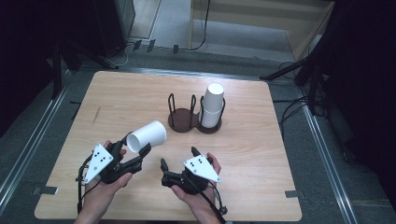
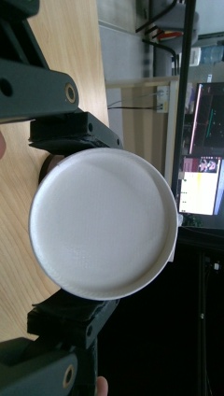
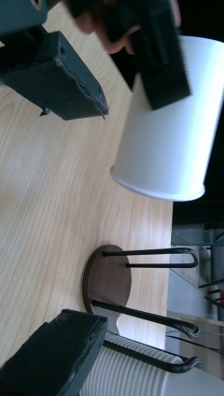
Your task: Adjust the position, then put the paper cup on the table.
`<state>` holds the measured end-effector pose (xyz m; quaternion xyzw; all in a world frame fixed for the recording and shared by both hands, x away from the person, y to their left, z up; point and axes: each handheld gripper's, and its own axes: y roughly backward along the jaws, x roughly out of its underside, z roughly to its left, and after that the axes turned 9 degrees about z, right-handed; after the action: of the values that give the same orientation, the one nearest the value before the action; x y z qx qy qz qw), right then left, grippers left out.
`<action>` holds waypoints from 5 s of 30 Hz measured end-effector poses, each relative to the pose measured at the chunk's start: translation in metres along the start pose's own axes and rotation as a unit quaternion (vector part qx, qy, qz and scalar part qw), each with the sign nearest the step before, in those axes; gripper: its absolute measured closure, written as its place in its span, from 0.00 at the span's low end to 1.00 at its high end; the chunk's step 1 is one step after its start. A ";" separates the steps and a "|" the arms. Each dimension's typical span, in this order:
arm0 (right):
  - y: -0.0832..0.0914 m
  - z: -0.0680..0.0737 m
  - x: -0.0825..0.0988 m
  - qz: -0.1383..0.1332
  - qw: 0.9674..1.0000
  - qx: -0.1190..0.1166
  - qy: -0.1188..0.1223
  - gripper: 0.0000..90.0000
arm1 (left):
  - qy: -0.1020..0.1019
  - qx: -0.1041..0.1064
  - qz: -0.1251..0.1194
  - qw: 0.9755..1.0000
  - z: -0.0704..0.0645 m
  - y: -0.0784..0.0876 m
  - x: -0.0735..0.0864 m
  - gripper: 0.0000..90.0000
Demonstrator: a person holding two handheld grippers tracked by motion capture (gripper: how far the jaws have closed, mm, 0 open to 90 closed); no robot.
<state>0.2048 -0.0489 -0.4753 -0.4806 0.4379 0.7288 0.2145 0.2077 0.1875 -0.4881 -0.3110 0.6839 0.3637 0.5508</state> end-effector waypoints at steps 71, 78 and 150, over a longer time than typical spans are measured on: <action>-0.073 -0.013 -0.018 0.095 0.721 -0.253 -0.638 0.15 | -0.042 0.007 -0.012 0.999 -0.018 -0.010 0.014 0.37; -0.071 -0.011 -0.018 0.065 0.726 -0.276 -0.627 0.28 | 0.009 0.019 -0.004 1.000 -0.016 0.000 0.010 0.35; -0.022 -0.054 -0.028 -0.146 0.984 0.097 0.024 0.29 | 0.068 -0.071 0.160 0.982 0.086 0.027 0.057 0.00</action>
<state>0.2610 -0.0803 -0.4683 -0.5330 0.4371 0.6322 0.3537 0.2194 0.2734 -0.5507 -0.2601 0.7327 0.4730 0.4145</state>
